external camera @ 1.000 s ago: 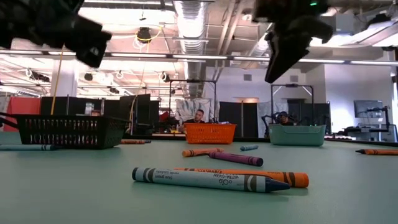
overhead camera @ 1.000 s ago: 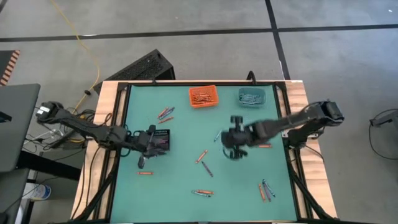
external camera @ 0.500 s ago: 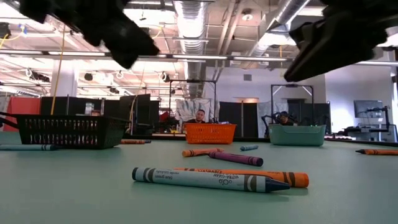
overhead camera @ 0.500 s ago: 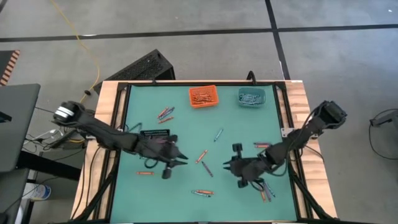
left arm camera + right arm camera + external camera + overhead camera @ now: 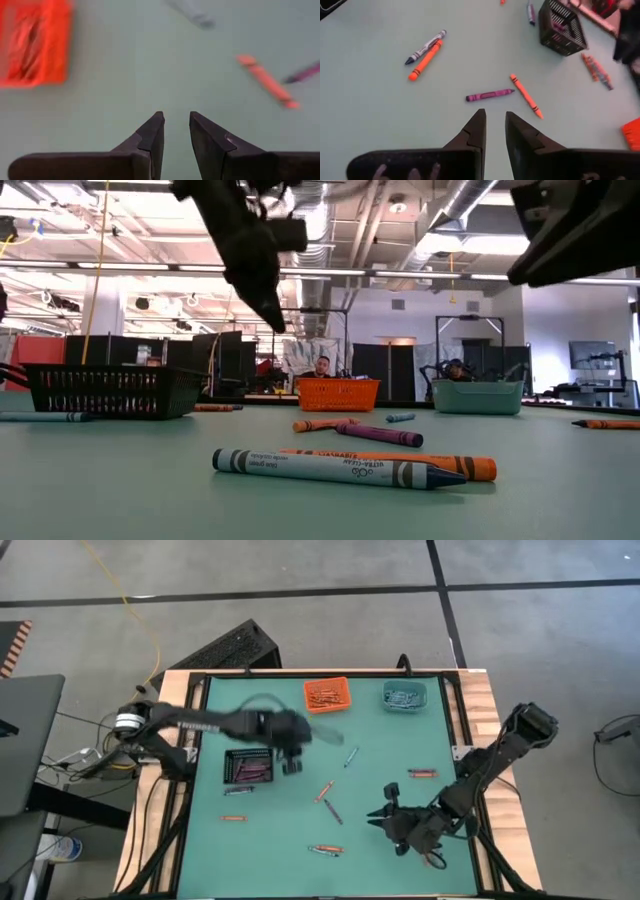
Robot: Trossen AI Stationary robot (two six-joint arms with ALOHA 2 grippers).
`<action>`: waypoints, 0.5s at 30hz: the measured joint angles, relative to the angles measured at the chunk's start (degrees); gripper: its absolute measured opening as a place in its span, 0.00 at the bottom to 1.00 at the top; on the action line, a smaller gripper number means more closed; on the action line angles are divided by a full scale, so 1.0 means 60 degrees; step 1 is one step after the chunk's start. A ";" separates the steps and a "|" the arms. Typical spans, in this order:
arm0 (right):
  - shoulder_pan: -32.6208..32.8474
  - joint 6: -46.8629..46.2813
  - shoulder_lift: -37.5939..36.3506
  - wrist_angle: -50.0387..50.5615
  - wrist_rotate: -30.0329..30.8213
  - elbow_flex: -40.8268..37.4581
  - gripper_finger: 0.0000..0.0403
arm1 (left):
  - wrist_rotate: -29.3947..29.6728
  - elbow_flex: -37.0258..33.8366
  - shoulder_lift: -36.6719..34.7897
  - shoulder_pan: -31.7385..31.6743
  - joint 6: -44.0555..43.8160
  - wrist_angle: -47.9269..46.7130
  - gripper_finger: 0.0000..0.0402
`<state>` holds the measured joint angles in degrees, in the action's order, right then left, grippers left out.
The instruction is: Sort crayons
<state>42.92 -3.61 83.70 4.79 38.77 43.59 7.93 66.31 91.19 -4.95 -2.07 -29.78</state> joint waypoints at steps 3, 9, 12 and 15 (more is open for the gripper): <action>0.0021 0.0035 0.0000 -0.0006 0.0093 0.0000 0.17 | -0.0794 0.0002 0.0014 -0.1550 0.0129 -0.0638 0.20; 0.0003 0.0032 0.0000 0.0118 0.0075 0.0000 0.17 | -0.1736 -0.0011 0.0256 -0.3783 0.0495 -0.1298 0.20; -0.0053 0.0057 0.0000 0.0124 0.0064 0.0000 0.17 | -0.1893 -0.0004 0.0434 -0.4210 0.0709 -0.1355 0.20; -0.0125 0.0072 0.0000 0.0125 0.0068 -0.0003 0.17 | -0.1955 -0.0004 0.0858 -0.4240 0.0941 -0.1613 0.20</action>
<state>42.17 -3.18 83.70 5.54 39.18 43.58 -3.80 66.28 96.34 -30.39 3.58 -39.45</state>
